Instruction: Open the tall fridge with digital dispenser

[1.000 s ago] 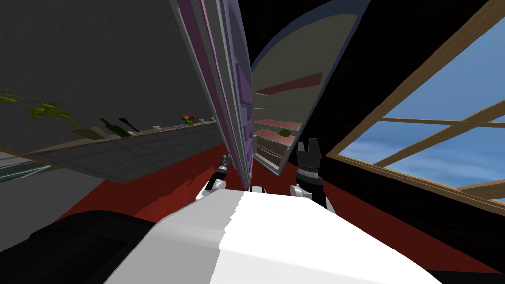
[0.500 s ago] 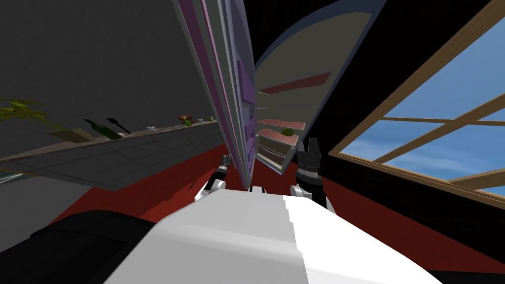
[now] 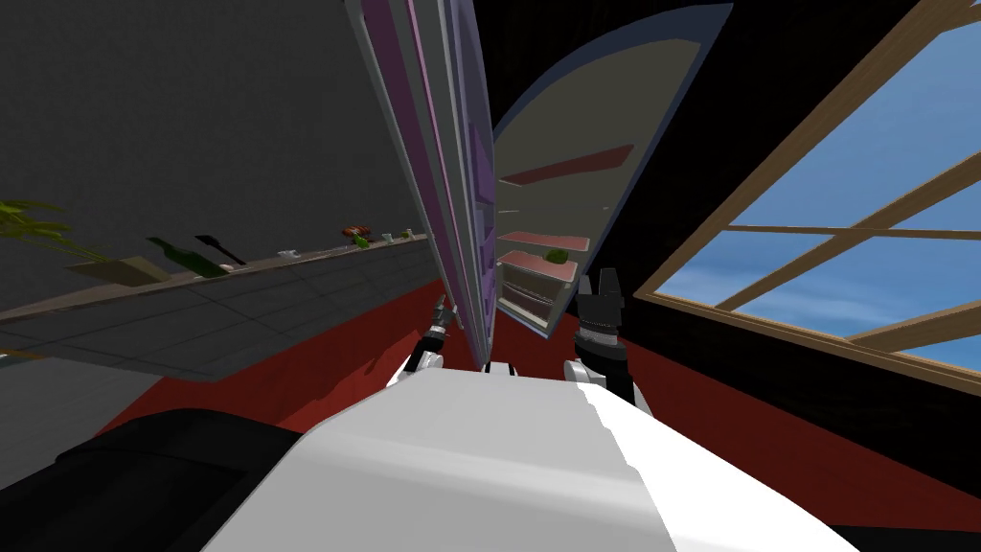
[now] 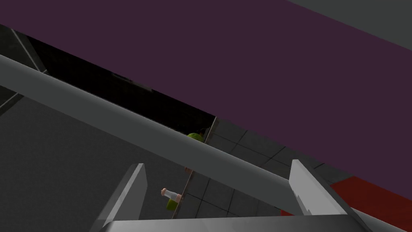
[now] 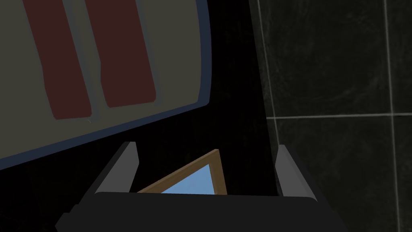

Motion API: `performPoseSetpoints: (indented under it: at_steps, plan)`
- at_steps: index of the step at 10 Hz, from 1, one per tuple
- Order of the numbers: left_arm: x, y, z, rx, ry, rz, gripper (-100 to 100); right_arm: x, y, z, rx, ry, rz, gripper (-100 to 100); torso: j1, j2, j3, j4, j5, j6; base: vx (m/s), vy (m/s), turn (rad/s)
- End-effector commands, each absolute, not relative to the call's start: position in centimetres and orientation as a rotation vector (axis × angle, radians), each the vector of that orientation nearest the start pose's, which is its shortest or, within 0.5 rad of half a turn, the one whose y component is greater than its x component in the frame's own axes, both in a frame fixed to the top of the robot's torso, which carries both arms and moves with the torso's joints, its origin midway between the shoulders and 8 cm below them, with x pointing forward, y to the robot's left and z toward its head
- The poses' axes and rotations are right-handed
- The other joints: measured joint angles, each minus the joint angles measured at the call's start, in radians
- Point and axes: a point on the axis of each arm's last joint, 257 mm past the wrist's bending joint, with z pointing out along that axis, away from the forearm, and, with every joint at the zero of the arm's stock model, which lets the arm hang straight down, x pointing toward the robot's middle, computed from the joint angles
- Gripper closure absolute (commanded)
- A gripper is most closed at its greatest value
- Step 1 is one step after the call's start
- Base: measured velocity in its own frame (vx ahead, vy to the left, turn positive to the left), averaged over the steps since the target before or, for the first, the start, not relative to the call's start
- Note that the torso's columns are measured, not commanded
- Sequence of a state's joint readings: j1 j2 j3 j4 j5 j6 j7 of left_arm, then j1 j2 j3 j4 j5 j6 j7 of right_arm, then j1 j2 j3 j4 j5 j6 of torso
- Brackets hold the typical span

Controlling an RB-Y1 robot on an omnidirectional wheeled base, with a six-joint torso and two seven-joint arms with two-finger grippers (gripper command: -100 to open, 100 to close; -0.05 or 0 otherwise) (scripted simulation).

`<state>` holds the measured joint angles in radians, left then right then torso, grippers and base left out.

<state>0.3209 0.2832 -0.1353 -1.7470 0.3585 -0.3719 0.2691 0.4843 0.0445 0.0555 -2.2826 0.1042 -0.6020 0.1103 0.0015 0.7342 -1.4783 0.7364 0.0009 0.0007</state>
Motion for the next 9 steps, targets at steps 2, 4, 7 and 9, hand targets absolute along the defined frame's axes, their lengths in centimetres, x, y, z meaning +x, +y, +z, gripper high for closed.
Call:
performPoseSetpoints:
  at_steps: [2,4,7,9]
  plan:
    - [44.0,26.7,-22.8,-1.358,0.887,-1.637,-100,33.0,-24.7,4.9,0.495,0.577,1.219,0,0.0,0.002,0.001,0.001,0.0,-0.001,-0.002,0.068,-0.053]
    - [43.9,26.1,-24.2,-1.391,0.877,-1.647,-100,33.0,-24.7,4.9,0.495,0.577,1.22,0,-0.002,0.004,0.003,0.001,-0.001,0.0,-0.011,0.073,-0.07]
    - [43.8,25.2,-26.0,-1.435,0.865,-1.66,-100,33.0,-24.7,4.9,0.495,0.577,1.22,0,-0.001,0.003,0.002,0.001,-0.001,-0.001,-0.005,0.07,-0.052]
    - [43.6,24.4,-27.4,-1.468,0.856,-1.67,-100,33.0,-24.7,4.9,0.495,0.577,1.22,0,-0.002,0.004,0.002,0.002,-0.001,-0.001,-0.017,0.069,-0.068]
